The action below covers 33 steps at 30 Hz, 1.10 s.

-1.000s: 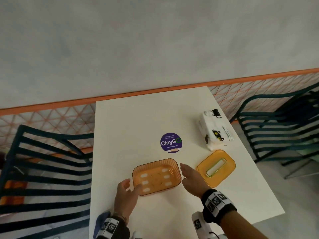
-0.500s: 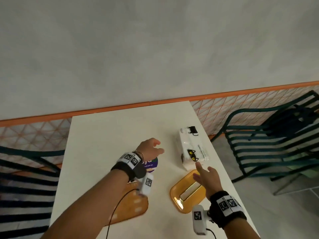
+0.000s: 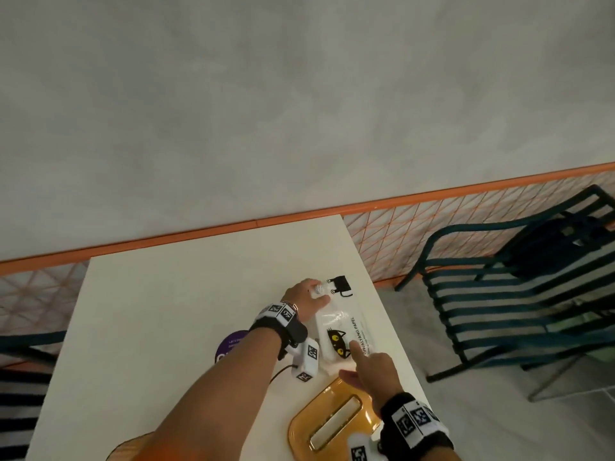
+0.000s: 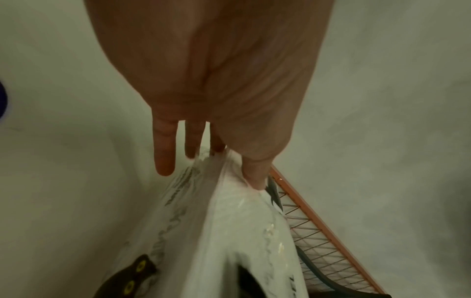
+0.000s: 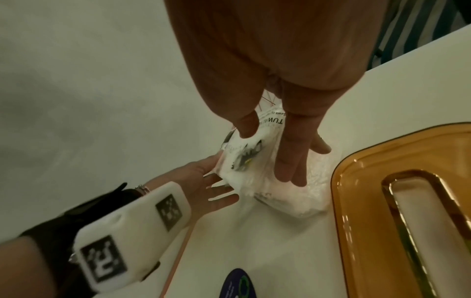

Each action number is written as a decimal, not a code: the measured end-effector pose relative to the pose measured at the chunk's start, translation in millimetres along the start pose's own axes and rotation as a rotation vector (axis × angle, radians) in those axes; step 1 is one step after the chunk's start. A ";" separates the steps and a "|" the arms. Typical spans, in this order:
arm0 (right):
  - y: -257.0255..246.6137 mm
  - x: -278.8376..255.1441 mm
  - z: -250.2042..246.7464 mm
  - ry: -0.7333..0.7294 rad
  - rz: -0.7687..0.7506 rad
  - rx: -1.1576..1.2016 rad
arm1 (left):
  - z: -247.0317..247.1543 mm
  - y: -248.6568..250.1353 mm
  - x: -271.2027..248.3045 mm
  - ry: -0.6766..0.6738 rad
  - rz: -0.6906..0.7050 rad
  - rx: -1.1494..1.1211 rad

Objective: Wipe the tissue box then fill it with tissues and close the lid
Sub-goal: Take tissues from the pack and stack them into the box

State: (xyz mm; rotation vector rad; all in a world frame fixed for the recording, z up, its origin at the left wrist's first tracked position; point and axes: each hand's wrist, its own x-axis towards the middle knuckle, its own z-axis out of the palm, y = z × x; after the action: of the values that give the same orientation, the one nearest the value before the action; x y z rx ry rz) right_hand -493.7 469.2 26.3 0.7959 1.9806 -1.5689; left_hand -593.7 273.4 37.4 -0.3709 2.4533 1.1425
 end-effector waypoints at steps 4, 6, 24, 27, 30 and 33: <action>-4.3 7.4 1.9 0.026 -0.025 -0.118 | -3.8 -19.8 -15.7 0.123 -0.092 -0.067; -8.6 6.3 6.4 -0.002 -0.016 -0.129 | -9.8 -33.7 -30.1 0.160 -0.123 -0.136; -49.7 -50.3 121.9 -0.261 -0.423 -0.587 | -101.1 -165.6 -171.3 0.377 -0.397 -0.647; -43.6 -50.3 139.5 -0.265 -0.440 -0.708 | -102.5 -181.1 -175.3 0.351 -0.439 -0.563; -38.6 -59.1 153.6 -0.255 -0.518 -0.778 | -104.3 -196.5 -183.8 0.367 -0.451 -0.525; -32.4 -68.9 165.8 -0.282 -0.557 -0.740 | -108.5 -215.7 -194.8 0.407 -0.466 -0.542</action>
State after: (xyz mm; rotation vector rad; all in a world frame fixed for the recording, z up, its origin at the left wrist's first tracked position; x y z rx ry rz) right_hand -464.4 292.2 59.4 -0.2732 2.4087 -0.9608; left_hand -362.6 66.6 47.8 -1.3702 2.1307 1.6080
